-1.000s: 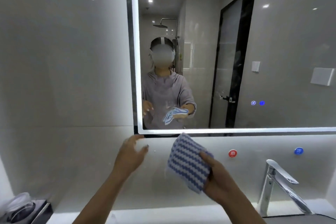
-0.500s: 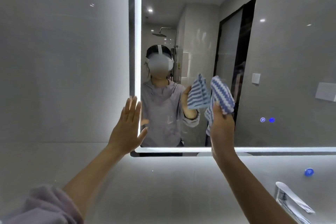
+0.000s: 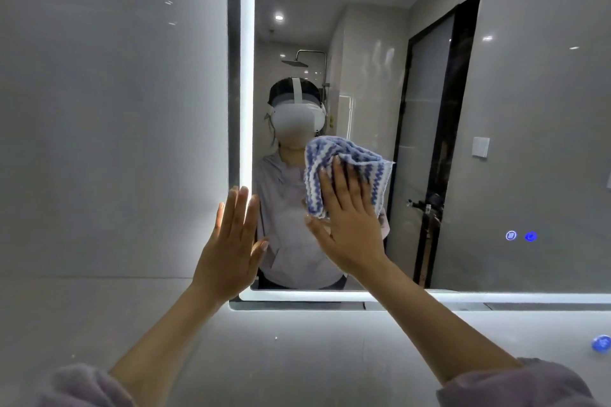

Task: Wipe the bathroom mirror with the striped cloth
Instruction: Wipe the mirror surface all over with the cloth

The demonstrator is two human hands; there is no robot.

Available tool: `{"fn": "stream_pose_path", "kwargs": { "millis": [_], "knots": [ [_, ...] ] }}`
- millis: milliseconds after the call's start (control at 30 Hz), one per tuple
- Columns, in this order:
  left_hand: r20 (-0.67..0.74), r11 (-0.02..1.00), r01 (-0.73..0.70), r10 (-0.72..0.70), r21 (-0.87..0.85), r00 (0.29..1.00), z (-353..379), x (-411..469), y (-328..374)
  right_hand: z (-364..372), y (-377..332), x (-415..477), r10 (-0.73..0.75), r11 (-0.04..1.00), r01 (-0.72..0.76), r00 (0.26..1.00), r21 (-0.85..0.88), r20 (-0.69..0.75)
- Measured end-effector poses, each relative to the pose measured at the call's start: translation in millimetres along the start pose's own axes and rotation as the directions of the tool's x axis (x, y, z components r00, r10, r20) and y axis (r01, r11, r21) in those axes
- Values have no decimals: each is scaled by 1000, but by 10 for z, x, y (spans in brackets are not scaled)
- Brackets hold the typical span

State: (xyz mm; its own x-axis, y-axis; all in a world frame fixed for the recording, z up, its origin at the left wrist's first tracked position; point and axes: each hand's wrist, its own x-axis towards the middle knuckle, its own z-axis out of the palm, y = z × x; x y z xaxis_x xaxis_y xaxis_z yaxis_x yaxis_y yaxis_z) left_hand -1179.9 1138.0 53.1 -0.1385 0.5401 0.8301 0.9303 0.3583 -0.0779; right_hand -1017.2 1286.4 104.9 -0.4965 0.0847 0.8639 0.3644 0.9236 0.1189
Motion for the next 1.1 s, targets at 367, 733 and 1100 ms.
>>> {"fn": "stream_pose_path", "kwargs": {
  "millis": [367, 733, 1100],
  "knots": [
    [-150, 994, -40, 55, 102, 987, 181, -12, -56, 567, -120, -1011, -238, 959, 255, 962, -125, 137],
    [-139, 987, -22, 45, 158, 989, 148, -3, -22, 456, -136, -1018, -175, 984, 177, 977, -6, 118],
    [-125, 974, -7, 36, 224, 992, 83, -12, 26, -64, 123, 465, -48, 990, 36, 995, -138, -85]
  ]
}}
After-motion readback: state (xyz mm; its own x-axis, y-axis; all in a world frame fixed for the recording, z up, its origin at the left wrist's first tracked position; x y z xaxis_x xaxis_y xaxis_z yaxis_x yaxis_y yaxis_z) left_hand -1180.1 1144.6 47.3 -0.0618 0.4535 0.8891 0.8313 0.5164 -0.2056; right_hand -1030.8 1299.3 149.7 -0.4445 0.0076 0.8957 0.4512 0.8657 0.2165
